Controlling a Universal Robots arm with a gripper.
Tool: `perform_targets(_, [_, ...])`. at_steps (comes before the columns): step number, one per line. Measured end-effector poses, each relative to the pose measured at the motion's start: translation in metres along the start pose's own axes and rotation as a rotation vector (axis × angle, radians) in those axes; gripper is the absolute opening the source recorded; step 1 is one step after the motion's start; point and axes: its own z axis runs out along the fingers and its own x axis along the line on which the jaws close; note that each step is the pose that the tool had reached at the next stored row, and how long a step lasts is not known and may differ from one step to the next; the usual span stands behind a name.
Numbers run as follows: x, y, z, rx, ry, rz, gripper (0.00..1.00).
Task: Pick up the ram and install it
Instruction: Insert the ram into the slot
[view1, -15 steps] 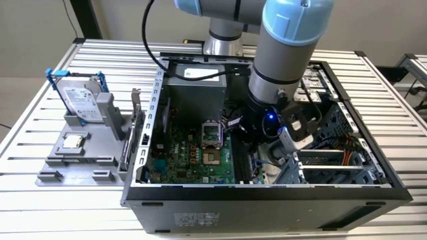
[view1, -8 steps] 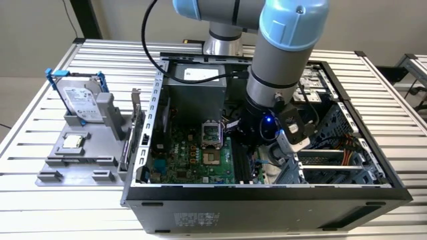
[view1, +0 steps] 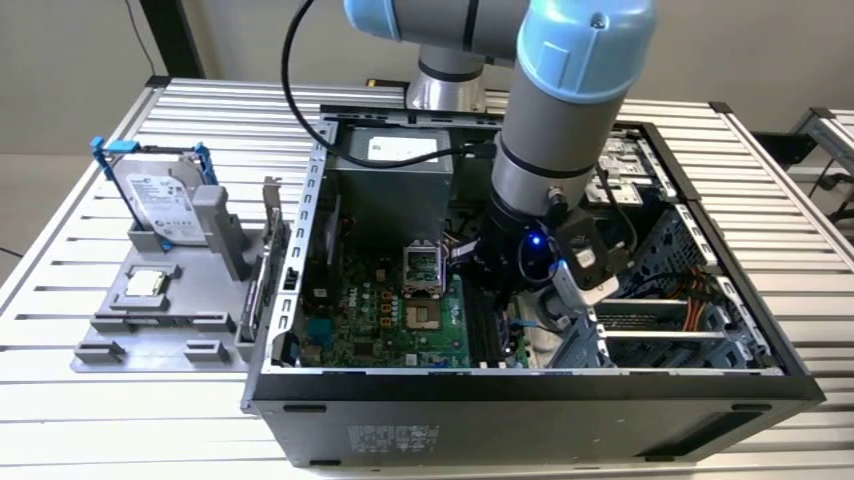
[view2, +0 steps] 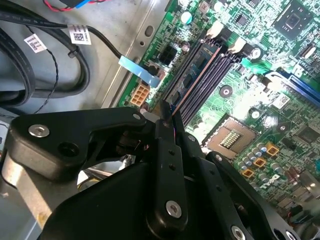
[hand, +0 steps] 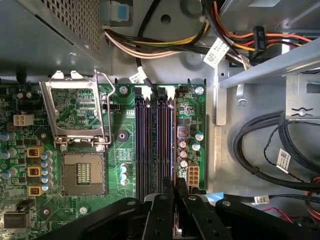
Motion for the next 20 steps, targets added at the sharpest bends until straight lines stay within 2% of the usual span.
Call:
perform_targets(8, [0.001,-0.0003,0.0039,0.0004,0.0,-0.001,0.0])
perform_targets(20, [0.0011,0.0004,0.0066,0.001,0.0,-0.001,0.0])
